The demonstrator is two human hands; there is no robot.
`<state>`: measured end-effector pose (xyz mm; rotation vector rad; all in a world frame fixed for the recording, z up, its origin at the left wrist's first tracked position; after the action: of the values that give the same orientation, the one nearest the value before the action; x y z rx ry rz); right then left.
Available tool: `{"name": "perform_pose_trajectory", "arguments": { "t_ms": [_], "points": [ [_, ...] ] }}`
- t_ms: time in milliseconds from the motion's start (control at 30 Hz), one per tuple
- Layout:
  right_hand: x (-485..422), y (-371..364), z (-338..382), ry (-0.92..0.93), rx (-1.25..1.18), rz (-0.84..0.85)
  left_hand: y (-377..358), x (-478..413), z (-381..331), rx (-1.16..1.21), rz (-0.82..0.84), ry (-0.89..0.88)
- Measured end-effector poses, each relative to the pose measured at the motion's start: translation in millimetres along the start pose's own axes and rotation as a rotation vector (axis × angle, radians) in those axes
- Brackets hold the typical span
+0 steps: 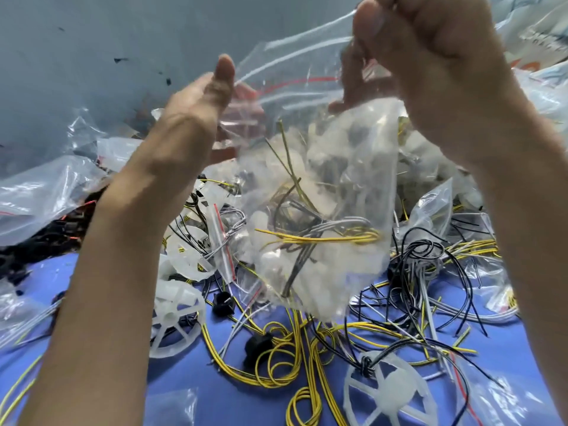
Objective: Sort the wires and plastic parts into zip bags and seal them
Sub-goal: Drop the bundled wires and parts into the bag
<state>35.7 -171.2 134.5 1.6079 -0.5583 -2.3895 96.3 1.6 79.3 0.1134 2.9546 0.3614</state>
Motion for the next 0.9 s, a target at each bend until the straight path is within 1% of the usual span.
{"name": "perform_pose_trajectory", "arguments": {
  "t_ms": [67,133,267,333,367,433,500,533,600,667,700,800,833,900],
  "points": [
    [-0.3,7.6,-3.7,-0.010,-0.003,-0.082,-4.1,1.6,-1.4,0.061,0.073,-0.028],
    [0.3,15.5,-9.6,-0.044,-0.001,-0.153,-2.5,2.9,-6.0,0.085,0.108,-0.084],
    [2.6,17.8,-19.9,-0.137,0.043,-0.131,-1.2,10.0,-10.9,0.045,0.202,-0.187],
    [2.8,20.0,-19.6,-0.149,0.071,-0.171,-1.5,16.8,-16.5,0.037,0.223,-0.239],
    [2.8,21.8,-18.5,-0.147,0.063,-0.209,-0.1,20.6,-22.0,0.032,0.197,-0.291],
    [3.1,26.0,-16.7,-0.143,0.050,-0.275,6.9,28.1,-35.1,0.040,0.060,-0.409],
    [3.1,27.8,-16.8,-0.150,0.056,-0.277,14.8,31.3,-42.7,0.053,-0.091,-0.475],
    [3.3,28.2,-18.9,-0.160,0.065,-0.259,17.1,30.0,-43.1,0.047,-0.140,-0.475],
    [4.5,28.3,-27.5,-0.213,0.138,-0.199,18.7,20.3,-34.3,0.017,-0.162,-0.393],
    [6.7,28.7,-36.8,-0.288,0.266,-0.122,16.4,5.3,-11.9,-0.076,-0.112,-0.227],
    [7.7,29.2,-40.4,-0.321,0.328,-0.083,14.8,-2.7,3.8,-0.178,-0.075,-0.123],
    [11.7,28.5,-42.8,-0.389,0.472,0.047,9.9,-19.1,63.3,-0.662,0.071,0.236],
    [13.2,27.9,-40.6,-0.394,0.518,0.096,9.4,-20.2,80.3,-0.775,0.107,0.337],
    [15.2,23.1,-34.9,-0.378,0.602,0.212,9.7,-19.6,101.2,-0.965,0.101,0.442]
  ]
}}
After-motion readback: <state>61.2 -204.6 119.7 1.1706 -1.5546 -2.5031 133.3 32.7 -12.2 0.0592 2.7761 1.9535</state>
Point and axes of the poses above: each hand's wrist, its own x-axis away from the middle knuckle, its own y-axis out of the back of the hand, z = x × y, the point moved 7 cm from there along -x, towards the middle knuckle, and after that the axes turned 13 degrees about y, right-handed, at the moved point
